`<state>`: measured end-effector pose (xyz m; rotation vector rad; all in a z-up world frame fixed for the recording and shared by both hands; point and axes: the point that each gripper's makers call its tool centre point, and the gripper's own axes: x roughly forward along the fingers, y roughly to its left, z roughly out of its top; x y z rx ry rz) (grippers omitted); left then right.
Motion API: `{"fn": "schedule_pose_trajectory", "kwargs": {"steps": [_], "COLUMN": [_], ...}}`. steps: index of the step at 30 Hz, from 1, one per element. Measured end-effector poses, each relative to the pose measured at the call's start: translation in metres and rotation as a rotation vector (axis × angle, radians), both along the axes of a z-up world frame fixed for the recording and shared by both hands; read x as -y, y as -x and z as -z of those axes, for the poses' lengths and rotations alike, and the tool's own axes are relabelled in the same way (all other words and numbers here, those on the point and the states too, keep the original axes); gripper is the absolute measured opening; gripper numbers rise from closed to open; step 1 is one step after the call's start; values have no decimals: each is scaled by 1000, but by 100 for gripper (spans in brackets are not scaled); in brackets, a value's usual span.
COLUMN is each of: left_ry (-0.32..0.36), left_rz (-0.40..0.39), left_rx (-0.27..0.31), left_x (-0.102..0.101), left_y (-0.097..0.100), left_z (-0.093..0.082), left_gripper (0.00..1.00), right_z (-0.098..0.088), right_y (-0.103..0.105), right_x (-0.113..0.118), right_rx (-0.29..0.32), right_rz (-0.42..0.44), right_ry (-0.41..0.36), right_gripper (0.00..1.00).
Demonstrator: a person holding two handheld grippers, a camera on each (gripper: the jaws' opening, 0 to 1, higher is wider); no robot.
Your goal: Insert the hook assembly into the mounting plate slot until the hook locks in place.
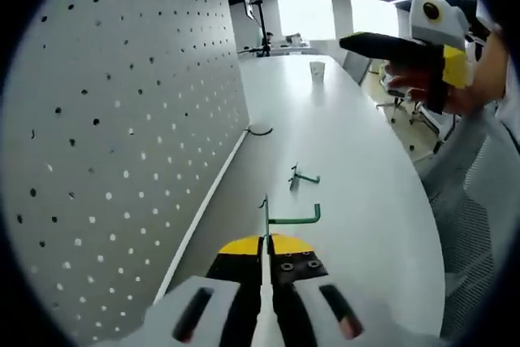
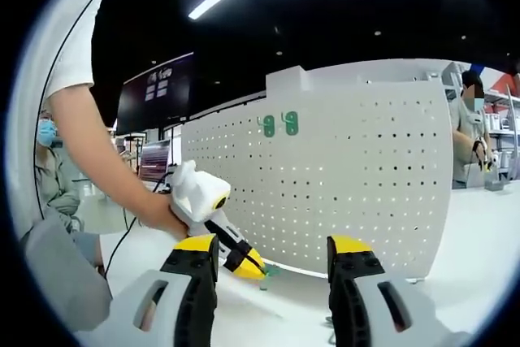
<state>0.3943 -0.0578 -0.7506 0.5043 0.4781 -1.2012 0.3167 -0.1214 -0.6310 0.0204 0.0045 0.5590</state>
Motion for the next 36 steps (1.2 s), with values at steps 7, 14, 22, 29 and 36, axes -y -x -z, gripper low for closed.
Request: {"fn": "schedule_pose_trajectory", "kwargs": {"steps": [7, 14, 22, 29, 36], "left_ry": [95, 172, 267, 336, 385], "left_rz": [-53, -85, -129, -149, -151], "left_rx": [2, 29, 38, 58, 87], "left_x": [1, 1, -1, 0, -2], "left_y": [0, 2, 8, 14, 23], "left_z": [-23, -44, -66, -85, -100], "left_gripper": [2, 2, 2, 2, 2], "right_z": [-3, -7, -13, -17, -22], "right_y": [0, 0, 2, 4, 11], "right_x": [-1, -4, -5, -7, -15], "right_rx": [6, 13, 18, 17, 22], "right_rz": [-3, -11, -13, -21, -41], "right_ry": [1, 4, -8, -7, -2], "right_gripper": [52, 51, 51, 51, 51]}}
